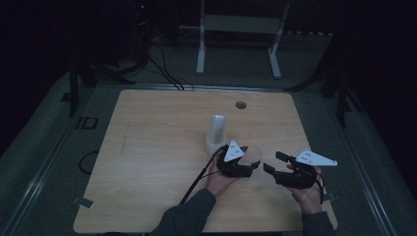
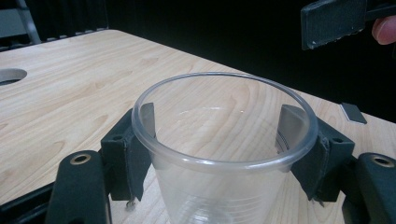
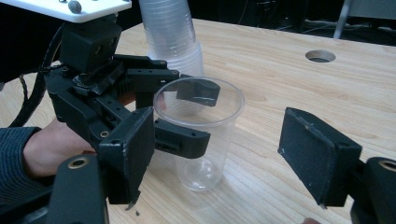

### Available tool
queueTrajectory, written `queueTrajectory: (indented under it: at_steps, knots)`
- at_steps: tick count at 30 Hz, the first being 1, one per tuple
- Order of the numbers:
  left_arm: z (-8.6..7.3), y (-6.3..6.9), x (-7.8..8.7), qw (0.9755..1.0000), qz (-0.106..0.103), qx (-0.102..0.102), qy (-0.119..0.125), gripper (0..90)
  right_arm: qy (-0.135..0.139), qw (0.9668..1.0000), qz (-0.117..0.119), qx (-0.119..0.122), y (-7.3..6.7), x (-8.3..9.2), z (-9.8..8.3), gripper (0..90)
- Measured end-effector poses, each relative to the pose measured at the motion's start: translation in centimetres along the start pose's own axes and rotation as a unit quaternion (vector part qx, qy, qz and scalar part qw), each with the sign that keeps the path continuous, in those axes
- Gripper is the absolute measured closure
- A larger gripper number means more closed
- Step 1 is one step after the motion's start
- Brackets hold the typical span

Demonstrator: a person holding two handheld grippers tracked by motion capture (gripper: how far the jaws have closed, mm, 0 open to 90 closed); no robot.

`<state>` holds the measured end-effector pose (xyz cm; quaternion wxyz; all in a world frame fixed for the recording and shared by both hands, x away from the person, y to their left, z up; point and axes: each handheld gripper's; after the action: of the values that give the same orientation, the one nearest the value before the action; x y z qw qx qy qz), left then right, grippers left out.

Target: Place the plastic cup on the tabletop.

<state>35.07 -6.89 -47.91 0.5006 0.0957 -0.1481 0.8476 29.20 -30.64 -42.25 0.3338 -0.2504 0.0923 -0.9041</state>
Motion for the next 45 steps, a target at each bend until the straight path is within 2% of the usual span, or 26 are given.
queueTrajectory:
  at_steps: [23, 36, 45]
  knots:
    - [-0.4, 0.0, -0.5, 1.0, 0.006, -0.003, -0.005, 28.1, -0.001, 1.0, 0.001, 0.0, 0.0, -0.1, -0.1, 26.6]
    - [-0.9, 0.2, -0.2, 0.9999, -0.003, 0.001, -0.01, 27.2, -0.003, 1.0, 0.001, -0.001, 0.0, -0.1, -0.2, 26.6]
    - [-1.1, 0.4, -0.1, 0.9995, -0.009, 0.011, -0.028, 18.6, -0.003, 1.0, 0.001, 0.0, 0.0, -0.1, -0.2, 26.6]
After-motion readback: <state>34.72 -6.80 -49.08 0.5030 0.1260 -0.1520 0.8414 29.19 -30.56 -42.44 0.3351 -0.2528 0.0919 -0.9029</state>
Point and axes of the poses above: each handheld gripper's, and its own axes: x roughly backward along the jaws, z roughly out of its top, y roughly to its right, and after that the axes turned 14 degrees about -x, right-handed
